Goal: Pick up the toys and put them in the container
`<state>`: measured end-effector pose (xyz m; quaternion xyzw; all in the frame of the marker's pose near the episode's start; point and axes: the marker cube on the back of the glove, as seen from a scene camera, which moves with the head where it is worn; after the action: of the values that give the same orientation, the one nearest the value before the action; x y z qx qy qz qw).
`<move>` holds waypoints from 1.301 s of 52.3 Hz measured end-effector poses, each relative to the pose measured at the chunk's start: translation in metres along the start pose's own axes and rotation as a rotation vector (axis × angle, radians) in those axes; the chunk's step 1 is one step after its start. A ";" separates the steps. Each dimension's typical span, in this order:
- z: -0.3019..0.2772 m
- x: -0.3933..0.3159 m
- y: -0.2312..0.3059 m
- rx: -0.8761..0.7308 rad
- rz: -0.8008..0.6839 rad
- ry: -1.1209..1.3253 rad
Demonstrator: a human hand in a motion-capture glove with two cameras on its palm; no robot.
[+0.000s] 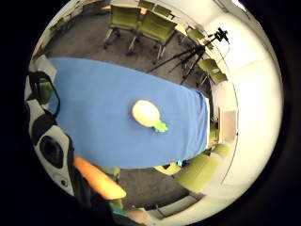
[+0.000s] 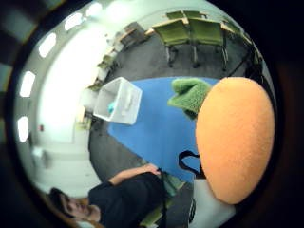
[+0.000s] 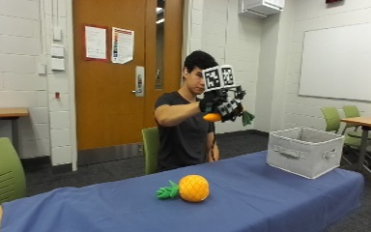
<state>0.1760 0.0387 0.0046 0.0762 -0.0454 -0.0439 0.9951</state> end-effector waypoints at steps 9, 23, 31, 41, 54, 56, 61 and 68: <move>-0.022 -0.098 -0.051 0.033 -0.129 -0.027; -0.014 -0.277 -0.118 0.008 -0.432 -0.125; 0.005 -0.359 -0.145 0.015 -0.356 0.021; 0.026 -0.411 -0.156 -0.004 -0.381 -0.012; 0.059 -0.374 -0.164 -0.123 -0.336 0.022; 0.059 -0.389 -0.157 -0.118 -0.363 0.010; 0.052 -0.433 -0.136 -0.102 -0.380 -0.066; 0.051 -0.387 -0.130 -0.060 -0.387 0.057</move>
<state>-0.2231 -0.0609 0.0023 0.0552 -0.0003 -0.2334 0.9708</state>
